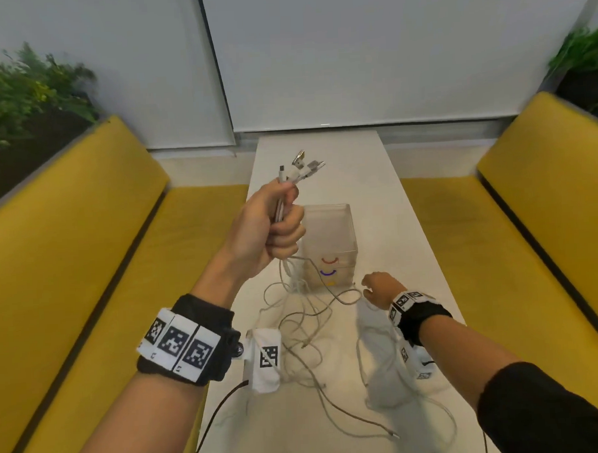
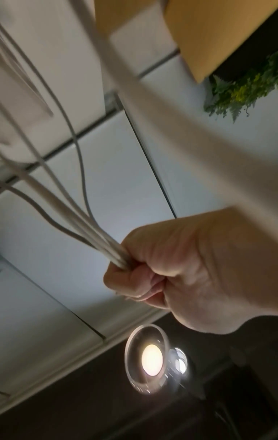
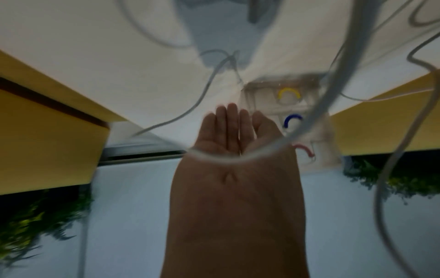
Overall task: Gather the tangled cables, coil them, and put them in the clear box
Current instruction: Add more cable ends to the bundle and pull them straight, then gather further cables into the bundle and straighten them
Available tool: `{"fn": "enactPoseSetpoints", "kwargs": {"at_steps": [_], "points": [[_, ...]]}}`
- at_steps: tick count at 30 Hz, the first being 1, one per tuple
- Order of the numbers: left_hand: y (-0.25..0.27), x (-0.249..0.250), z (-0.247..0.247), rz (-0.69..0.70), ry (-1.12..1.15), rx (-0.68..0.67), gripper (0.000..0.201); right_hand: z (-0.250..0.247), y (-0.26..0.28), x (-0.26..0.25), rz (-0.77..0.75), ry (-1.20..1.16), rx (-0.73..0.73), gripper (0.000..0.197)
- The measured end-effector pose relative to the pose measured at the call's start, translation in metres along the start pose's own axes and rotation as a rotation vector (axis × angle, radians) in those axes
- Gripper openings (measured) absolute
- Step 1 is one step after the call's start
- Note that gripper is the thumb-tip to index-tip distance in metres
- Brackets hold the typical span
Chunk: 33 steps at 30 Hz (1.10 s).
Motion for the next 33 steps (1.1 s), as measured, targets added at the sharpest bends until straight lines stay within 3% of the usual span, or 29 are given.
{"fn": "enactPoseSetpoints", "kwargs": {"at_steps": [4, 10, 14, 18, 23, 28, 31, 33], "points": [[-0.008, -0.024, -0.001, -0.067, 0.116, -0.002, 0.023, 0.036, -0.013, 0.001, 0.102, 0.018, -0.166, 0.051], [-0.016, -0.037, -0.012, -0.085, -0.017, 0.124, 0.025, 0.048, -0.009, 0.017, 0.166, -0.120, -0.196, 0.038], [-0.017, -0.018, -0.021, 0.000, -0.082, 0.196, 0.021, -0.002, 0.015, 0.019, 0.108, -0.540, -0.245, 0.014], [-0.019, -0.011, -0.015, 0.039, -0.095, 0.178, 0.019, -0.086, 0.060, -0.003, -0.115, -0.914, -0.211, 0.012], [-0.023, -0.029, 0.004, 0.010, -0.110, 0.198, 0.018, -0.160, 0.122, -0.042, -0.325, -1.043, -0.223, 0.008], [-0.021, -0.041, 0.030, 0.077, -0.329, 0.171, 0.018, -0.180, 0.159, -0.085, -0.438, -1.013, -0.178, 0.014], [-0.021, -0.049, 0.044, 0.089, -0.394, 0.185, 0.040, -0.180, 0.170, -0.108, -0.512, -0.923, -0.045, 0.023], [-0.021, -0.052, 0.047, 0.094, -0.363, 0.264, 0.030, -0.180, 0.174, -0.117, -0.525, -0.922, 0.059, 0.020]]}}
Point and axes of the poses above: each hand's wrist, its own y-axis away from the middle knuckle, its own z-axis out of the palm, x = y × z, the point moved 7 cm from there along -y, towards the middle knuckle, and after that the axes turned 3 degrees about -x, right-handed, at the moved point
